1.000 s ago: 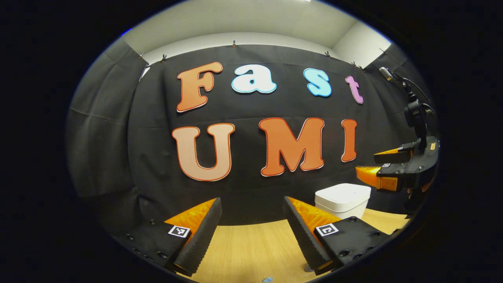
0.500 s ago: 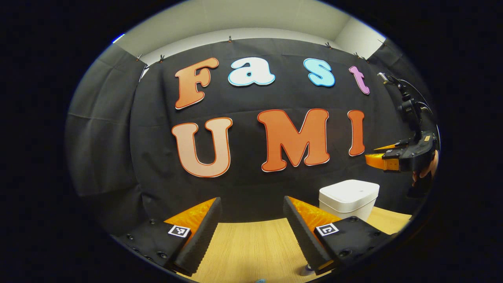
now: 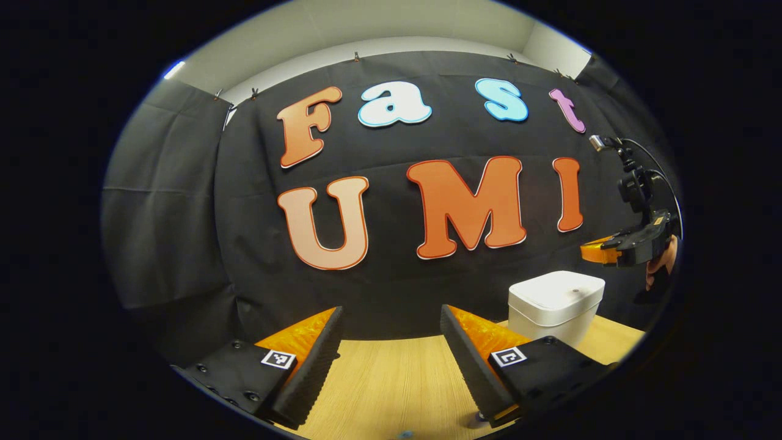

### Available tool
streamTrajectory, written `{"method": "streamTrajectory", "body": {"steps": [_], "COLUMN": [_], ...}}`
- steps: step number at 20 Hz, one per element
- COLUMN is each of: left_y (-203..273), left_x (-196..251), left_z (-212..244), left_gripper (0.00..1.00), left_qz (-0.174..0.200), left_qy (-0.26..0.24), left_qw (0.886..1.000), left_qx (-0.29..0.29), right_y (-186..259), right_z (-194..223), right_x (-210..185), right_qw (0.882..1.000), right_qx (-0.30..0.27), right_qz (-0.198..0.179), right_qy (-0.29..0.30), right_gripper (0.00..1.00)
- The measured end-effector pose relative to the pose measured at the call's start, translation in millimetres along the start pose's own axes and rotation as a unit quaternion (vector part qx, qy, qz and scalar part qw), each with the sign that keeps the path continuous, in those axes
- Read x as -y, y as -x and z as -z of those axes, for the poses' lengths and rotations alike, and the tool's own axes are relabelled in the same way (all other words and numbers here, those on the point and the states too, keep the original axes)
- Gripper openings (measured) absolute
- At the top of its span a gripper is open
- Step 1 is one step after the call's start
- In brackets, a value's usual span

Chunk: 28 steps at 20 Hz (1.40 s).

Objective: Press the lid of the desktop garbage bin to open it, pick up the crumpled paper on the desktop and throw it into the bin, then pick up the pop can on the desktop and drop it into the bin, and finally close the garbage bin lid.

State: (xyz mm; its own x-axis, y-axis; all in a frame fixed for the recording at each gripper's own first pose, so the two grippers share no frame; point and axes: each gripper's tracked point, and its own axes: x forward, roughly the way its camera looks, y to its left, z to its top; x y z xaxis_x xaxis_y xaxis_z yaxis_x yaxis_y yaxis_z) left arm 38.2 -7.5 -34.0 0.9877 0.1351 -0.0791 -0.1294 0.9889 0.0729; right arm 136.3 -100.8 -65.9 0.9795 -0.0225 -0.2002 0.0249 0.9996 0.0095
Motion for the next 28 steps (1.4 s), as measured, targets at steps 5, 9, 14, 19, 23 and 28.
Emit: {"method": "streamTrajectory", "body": {"steps": [5, 9, 14, 19, 23, 28], "left_y": [4.2, 6.2, 8.2, 13.1, 17.6, 20.4], "left_x": [-0.7, 0.3, 7.0, 12.7, 22.2, 19.0], "left_z": [6.0, 9.8, 9.5, 12.1, 18.7, 19.6], "left_gripper": [1.00, 1.00, 1.00, 1.00, 1.00, 1.00], "left_qz": [-0.020, -0.030, -0.033, -0.042, -0.045, -0.047], "left_qy": [-0.007, -0.012, -0.017, -0.017, -0.014, -0.010], "left_qw": [1.000, 0.999, 0.999, 0.998, 0.998, 0.998], "left_qx": [-0.015, -0.024, -0.028, -0.036, -0.048, -0.045], "right_y": [-17.1, -22.2, -27.1, -29.4, -31.7, -24.8], "right_z": [32.2, 45.3, 66.2, 71.6, 73.5, 56.2], "right_x": [-3.6, -4.6, -5.3, -6.0, -7.0, -10.3], "right_qw": [0.999, 0.998, 0.996, 0.996, 0.995, 0.996], "right_qx": [-0.040, -0.049, -0.073, -0.075, -0.076, -0.045], "right_qz": [-0.021, -0.031, -0.040, -0.049, -0.057, -0.070], "right_qy": [-0.007, -0.003, -0.001, -0.002, -0.008, 0.023], "right_gripper": [0.01, 0.01, 0.01, 0.01, 0.01, 0.01]}}
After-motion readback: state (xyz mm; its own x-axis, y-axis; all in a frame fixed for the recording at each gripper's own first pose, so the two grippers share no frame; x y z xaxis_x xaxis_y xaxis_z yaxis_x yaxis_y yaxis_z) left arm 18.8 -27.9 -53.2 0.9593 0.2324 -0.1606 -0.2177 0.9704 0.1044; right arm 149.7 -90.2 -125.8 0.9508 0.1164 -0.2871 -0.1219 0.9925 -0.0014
